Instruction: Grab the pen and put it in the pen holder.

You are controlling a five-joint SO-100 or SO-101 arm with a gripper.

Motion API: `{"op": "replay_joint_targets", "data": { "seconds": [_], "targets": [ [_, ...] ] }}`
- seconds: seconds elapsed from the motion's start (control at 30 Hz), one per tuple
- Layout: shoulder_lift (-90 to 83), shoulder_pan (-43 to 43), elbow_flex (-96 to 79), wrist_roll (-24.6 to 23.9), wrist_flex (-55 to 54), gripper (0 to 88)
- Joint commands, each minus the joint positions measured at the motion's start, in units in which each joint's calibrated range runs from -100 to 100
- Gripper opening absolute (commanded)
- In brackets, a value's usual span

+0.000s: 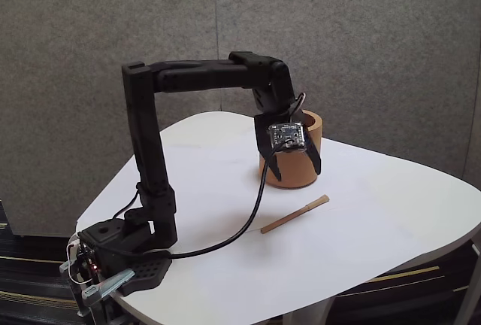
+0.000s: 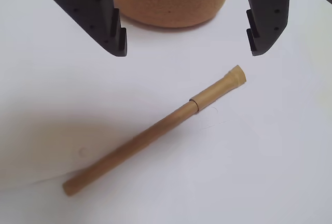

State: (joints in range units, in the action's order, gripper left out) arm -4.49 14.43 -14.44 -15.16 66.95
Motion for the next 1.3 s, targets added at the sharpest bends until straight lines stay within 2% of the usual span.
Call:
{"op": "replay_joint_targets", "data": {
  "seconds": [0.0,0.23,0.5,0.73,1.27],
  "targets": [
    [-0.19,-0.08,-1.08,-5.76,-0.42,33.0],
    [-0.35,-0.16,-8.30,-14.97,-0.42,32.9],
    [-0.43,0.57,-19.68,-20.56,-7.46,32.9],
    [-0.19,1.60,-14.35,-22.98,-7.88,32.9],
    [7.94,3.36,-4.42,-22.98,-10.34,32.9]
  ]
}}
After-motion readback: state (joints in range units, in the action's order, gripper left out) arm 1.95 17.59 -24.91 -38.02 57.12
